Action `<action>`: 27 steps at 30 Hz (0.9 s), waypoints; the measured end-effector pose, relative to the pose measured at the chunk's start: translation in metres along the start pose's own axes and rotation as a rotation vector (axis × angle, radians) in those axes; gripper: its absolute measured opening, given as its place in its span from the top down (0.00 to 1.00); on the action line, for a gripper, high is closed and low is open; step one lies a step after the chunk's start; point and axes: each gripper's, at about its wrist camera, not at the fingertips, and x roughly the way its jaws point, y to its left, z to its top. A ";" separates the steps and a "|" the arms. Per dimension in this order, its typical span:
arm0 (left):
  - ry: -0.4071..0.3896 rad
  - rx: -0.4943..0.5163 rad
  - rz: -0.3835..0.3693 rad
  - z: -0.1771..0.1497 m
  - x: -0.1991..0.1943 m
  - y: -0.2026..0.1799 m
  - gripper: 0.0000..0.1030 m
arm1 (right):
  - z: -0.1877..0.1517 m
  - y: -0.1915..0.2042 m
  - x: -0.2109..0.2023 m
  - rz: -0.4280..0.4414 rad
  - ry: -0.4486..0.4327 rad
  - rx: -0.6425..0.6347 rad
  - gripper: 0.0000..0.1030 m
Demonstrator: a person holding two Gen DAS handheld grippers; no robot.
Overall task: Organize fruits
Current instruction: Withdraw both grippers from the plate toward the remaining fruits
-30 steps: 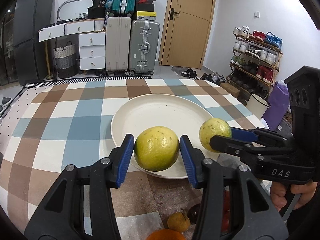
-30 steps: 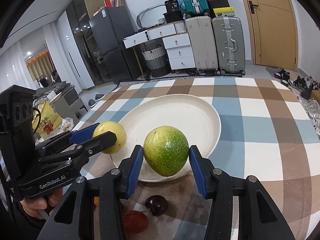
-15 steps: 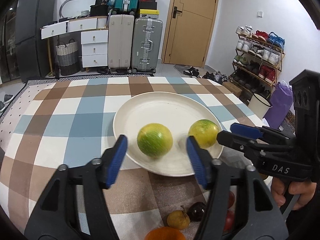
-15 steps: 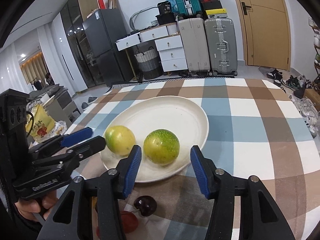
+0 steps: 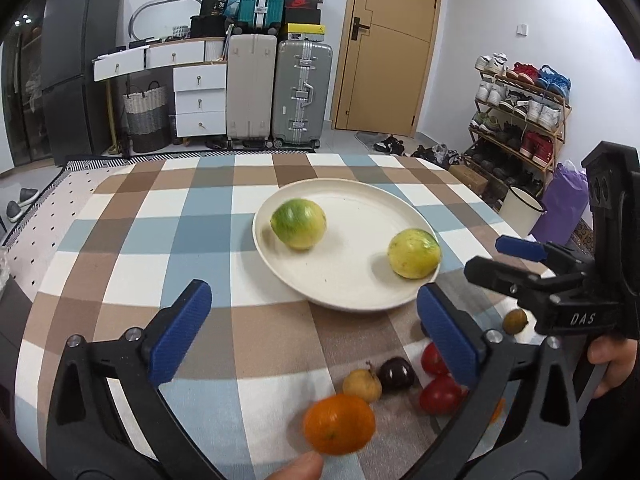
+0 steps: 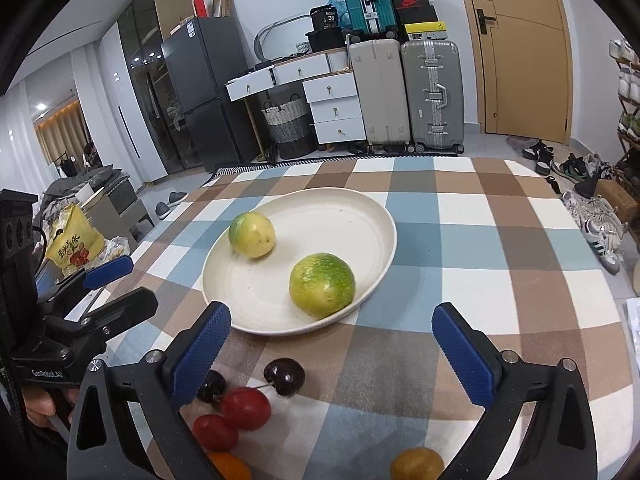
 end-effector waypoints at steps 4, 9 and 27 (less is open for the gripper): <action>0.010 0.002 0.015 -0.010 -0.014 -0.002 0.00 | -0.005 -0.001 -0.015 0.006 0.009 -0.003 0.00; 0.014 -0.018 0.015 -0.021 -0.032 0.001 0.00 | -0.018 0.000 -0.032 0.002 0.028 -0.016 0.00; 0.070 0.015 0.012 -0.057 -0.051 -0.010 0.00 | -0.060 -0.004 -0.068 -0.033 0.096 0.006 0.00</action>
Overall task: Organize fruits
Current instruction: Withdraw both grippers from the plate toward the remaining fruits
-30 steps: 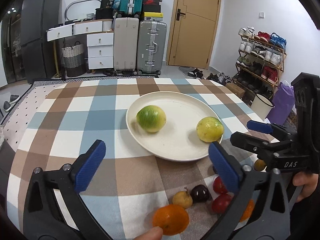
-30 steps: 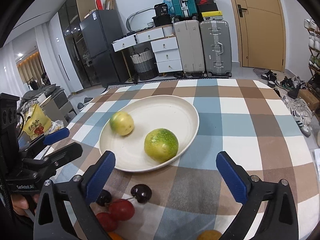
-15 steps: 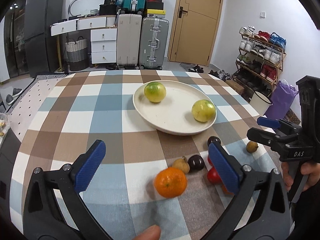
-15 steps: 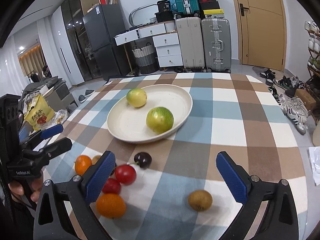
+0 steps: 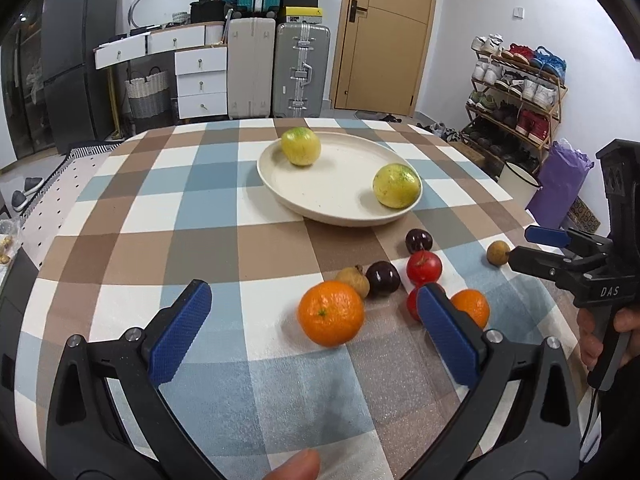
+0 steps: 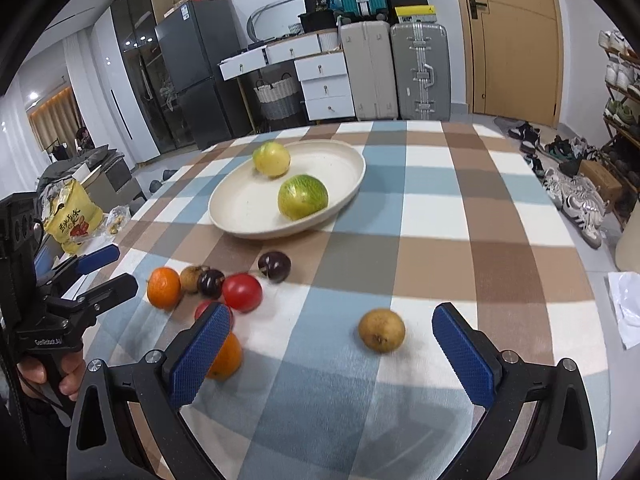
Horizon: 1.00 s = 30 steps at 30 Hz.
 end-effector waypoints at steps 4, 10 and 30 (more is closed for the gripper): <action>0.013 0.001 0.013 -0.002 0.006 0.001 0.00 | -0.009 -0.002 0.003 -0.017 0.018 0.003 0.00; 0.040 0.002 0.008 -0.003 0.015 0.000 0.00 | -0.012 -0.012 0.014 -0.018 0.051 0.034 0.00; 0.086 -0.023 0.016 -0.003 0.029 0.006 0.01 | -0.007 -0.006 0.042 -0.065 0.112 -0.021 0.29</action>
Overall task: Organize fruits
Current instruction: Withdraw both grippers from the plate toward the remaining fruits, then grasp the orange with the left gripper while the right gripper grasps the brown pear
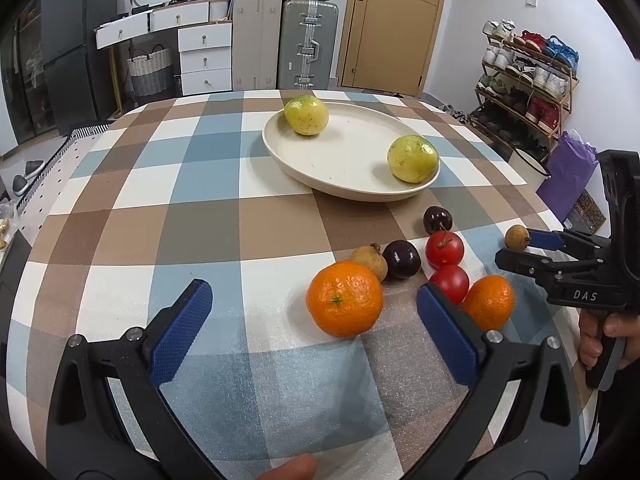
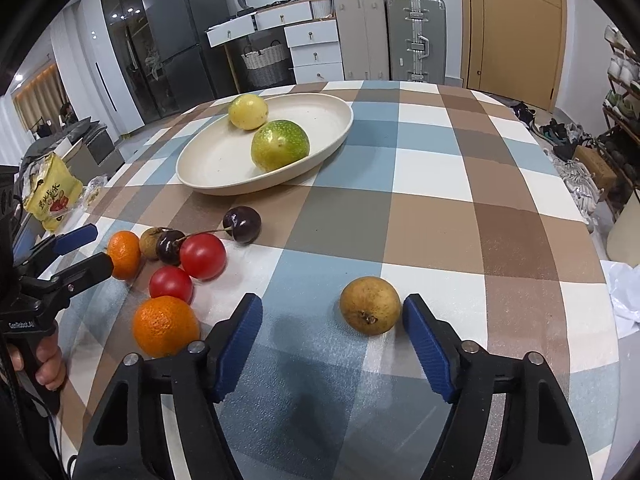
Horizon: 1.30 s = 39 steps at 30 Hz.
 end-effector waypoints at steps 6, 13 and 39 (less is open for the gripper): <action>0.025 0.008 -0.022 -0.001 0.005 -0.002 0.08 | 0.002 -0.003 0.000 -0.035 -0.005 -0.005 0.51; 0.042 0.022 -0.061 -0.002 0.007 -0.006 0.16 | 0.001 -0.008 -0.002 -0.043 -0.010 0.006 0.72; 0.007 -0.009 -0.143 -0.006 0.000 -0.002 0.62 | -0.001 0.004 -0.014 -0.004 -0.048 -0.042 0.72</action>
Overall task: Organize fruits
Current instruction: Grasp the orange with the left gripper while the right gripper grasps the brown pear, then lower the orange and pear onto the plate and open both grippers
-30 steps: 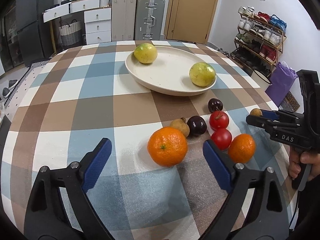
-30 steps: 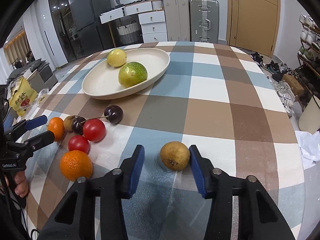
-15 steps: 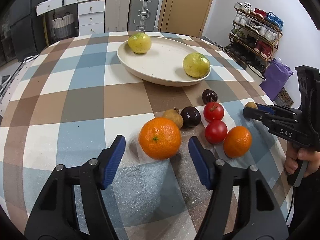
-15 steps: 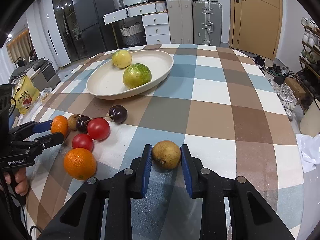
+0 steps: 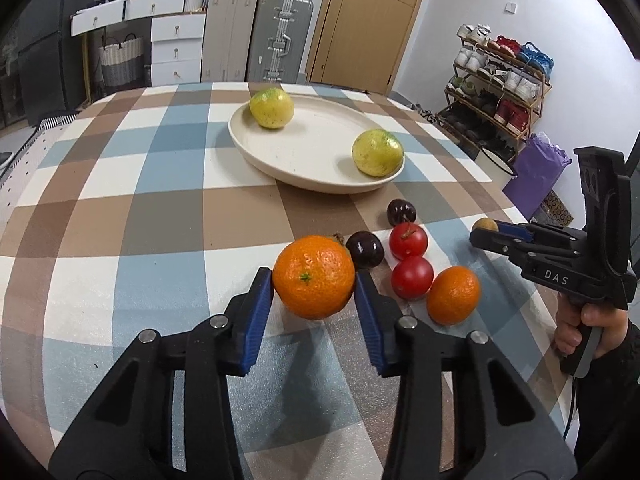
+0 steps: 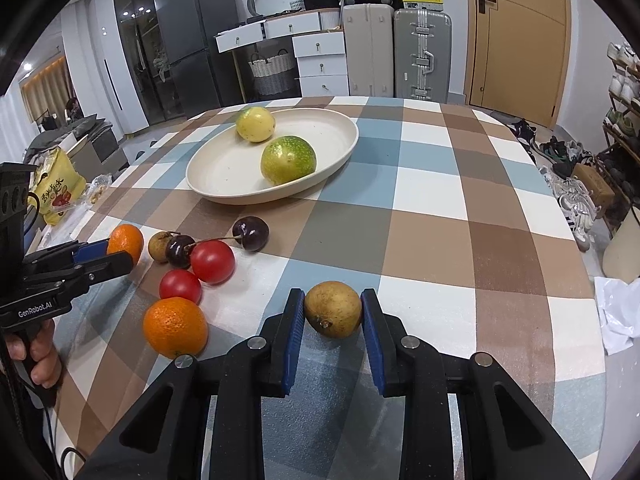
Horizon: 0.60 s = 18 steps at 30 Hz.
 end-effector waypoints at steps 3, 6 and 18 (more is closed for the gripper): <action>-0.018 0.006 0.011 0.001 -0.004 -0.001 0.63 | 0.000 0.001 -0.003 0.003 -0.009 -0.002 0.72; -0.036 0.005 0.019 0.002 -0.008 0.000 0.62 | 0.001 0.001 -0.006 0.013 -0.018 0.001 0.72; -0.105 0.013 0.051 0.017 -0.023 -0.001 0.62 | 0.011 0.011 -0.024 0.059 -0.081 -0.020 0.72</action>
